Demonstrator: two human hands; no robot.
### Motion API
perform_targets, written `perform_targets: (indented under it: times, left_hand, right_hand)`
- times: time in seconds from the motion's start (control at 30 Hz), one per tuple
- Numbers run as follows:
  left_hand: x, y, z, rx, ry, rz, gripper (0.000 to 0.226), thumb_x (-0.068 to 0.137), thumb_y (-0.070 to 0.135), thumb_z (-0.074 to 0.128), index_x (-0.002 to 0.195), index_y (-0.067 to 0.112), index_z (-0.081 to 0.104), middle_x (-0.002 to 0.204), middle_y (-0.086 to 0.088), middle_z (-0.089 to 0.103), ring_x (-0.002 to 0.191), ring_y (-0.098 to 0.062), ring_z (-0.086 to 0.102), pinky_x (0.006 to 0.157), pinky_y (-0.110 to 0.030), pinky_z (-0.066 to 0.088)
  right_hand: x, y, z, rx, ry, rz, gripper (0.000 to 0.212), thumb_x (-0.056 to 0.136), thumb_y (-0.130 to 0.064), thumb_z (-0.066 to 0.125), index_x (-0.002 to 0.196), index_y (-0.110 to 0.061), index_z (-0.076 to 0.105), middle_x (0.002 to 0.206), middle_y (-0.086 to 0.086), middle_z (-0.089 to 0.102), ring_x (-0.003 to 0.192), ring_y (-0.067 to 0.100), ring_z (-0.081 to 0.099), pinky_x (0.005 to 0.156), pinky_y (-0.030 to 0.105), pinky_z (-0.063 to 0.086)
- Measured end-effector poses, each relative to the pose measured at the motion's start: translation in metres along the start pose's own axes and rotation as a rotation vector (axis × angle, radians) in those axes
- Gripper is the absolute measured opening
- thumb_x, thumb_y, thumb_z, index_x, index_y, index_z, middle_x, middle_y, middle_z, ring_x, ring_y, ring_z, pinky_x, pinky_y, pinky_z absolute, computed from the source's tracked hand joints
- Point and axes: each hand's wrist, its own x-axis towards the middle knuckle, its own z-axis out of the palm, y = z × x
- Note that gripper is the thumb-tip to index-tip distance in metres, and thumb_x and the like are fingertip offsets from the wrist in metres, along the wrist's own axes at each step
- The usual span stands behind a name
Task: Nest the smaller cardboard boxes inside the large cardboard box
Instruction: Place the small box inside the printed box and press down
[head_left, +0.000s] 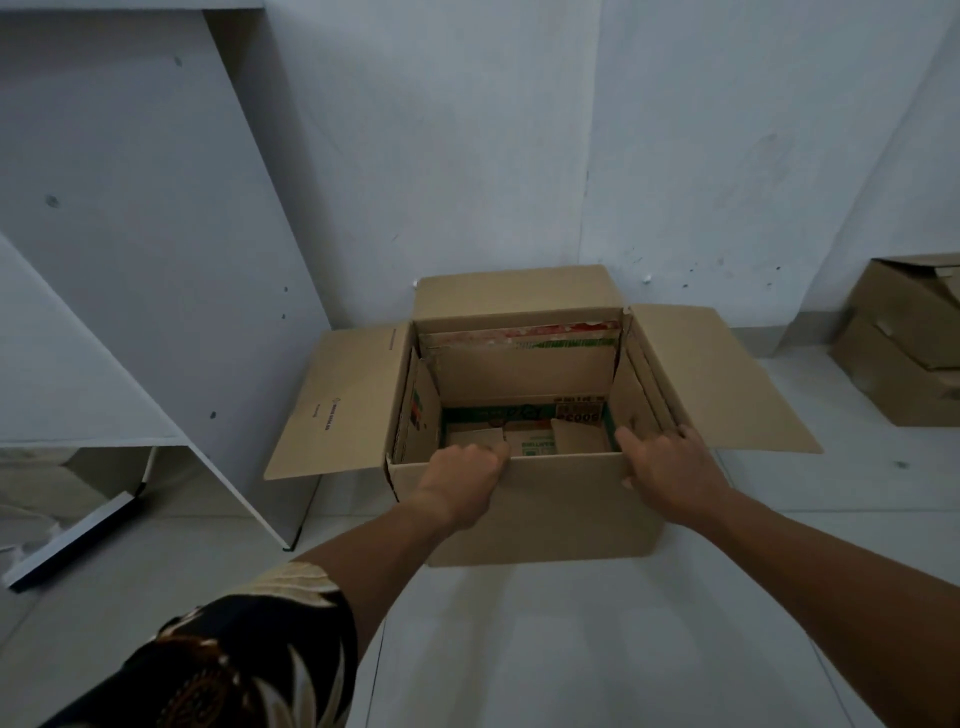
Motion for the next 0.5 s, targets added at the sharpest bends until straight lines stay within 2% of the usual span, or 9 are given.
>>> perform_targets:
  times: [0.1,0.23,0.33,0.5]
  left_hand:
    - [0.017,-0.006,0.0,0.02,-0.001,-0.002,0.028,0.091,0.007,0.054,0.115,0.016,0.045,0.081,-0.001,0.053,0.064,-0.017,0.053,0.054,-0.03,0.045]
    - [0.03,-0.009,0.002,0.027,0.012,0.005,0.028,0.091,0.009,0.053,0.117,0.016,0.045,0.08,0.001,0.052,0.062,-0.014,0.049,0.05,-0.026,0.036]
    - [0.032,-0.01,0.003,0.02,0.013,0.013,0.027,0.092,0.009,0.052,0.117,0.016,0.045,0.079,0.001,0.051,0.06,-0.013,0.049,0.051,-0.027,0.039]
    - [0.026,-0.008,0.006,0.011,0.012,0.019,0.027,0.094,0.011,0.051,0.119,0.016,0.043,0.074,0.005,0.044,0.051,-0.005,0.037,0.044,-0.02,0.026]
  right_hand:
    - [0.014,0.005,0.002,0.002,0.003,0.009,0.049,0.084,-0.041,0.066,0.122,-0.022,0.041,0.095,0.003,0.071,0.09,0.026,0.065,0.099,0.046,0.038]
    - [0.024,0.011,0.003,0.013,-0.02,0.024,0.053,0.085,-0.041,0.065,0.127,-0.022,0.04,0.099,0.003,0.071,0.093,0.025,0.065,0.097,0.045,0.037]
    - [0.023,0.011,0.002,0.0,-0.007,0.018,0.048,0.085,-0.041,0.064,0.122,-0.022,0.041,0.097,0.002,0.071,0.091,0.025,0.065,0.097,0.045,0.038]
    - [0.019,0.008,0.0,0.004,-0.053,0.03,0.044,0.086,-0.04,0.063,0.12,-0.023,0.04,0.097,0.002,0.071,0.093,0.025,0.065,0.102,0.048,0.035]
